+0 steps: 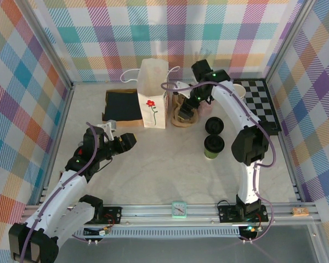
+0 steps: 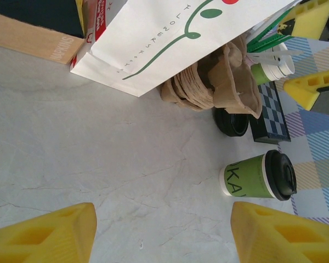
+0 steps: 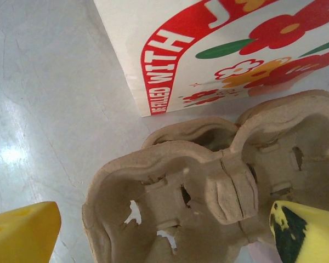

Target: Pack the takeout coffee

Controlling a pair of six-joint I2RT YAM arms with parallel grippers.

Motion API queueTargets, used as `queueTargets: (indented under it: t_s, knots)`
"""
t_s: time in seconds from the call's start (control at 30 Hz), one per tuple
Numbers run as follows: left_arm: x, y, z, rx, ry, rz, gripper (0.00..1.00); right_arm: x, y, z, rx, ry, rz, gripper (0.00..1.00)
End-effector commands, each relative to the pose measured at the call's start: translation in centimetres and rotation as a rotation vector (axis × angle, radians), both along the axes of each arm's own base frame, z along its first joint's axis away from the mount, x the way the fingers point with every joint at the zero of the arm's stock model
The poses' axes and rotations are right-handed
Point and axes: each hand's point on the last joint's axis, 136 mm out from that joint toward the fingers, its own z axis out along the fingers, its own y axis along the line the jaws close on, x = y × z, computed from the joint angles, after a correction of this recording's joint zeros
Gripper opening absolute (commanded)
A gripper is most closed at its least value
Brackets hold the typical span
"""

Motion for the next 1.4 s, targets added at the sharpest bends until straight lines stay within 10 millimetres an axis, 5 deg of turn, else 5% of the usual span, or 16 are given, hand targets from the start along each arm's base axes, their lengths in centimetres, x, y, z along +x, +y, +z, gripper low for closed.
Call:
queueTargets:
  t_s: [0.0,0.2,0.47,1.37]
  knots:
    - [0.5,0.4,1.0,0.016,-0.030,0.007,0.66,-0.1,0.8,1.2,0.040,-0.029,0.015,0.99]
    - [0.5,0.3,0.9,0.014,-0.030,0.005,0.66,1.3,-0.2,-0.4,-0.032,-0.092,-0.008,0.99]
    - [0.2,0.5,0.7,0.018,-0.027,0.010,0.66,-0.6,-0.2,-0.1,-0.014,-0.087,0.134,0.99]
    - [0.1,0.8,1.0,0.035,-0.035,0.020,0.66,3.4,-0.2,-2.6,-0.048,-0.109,0.179,0.94]
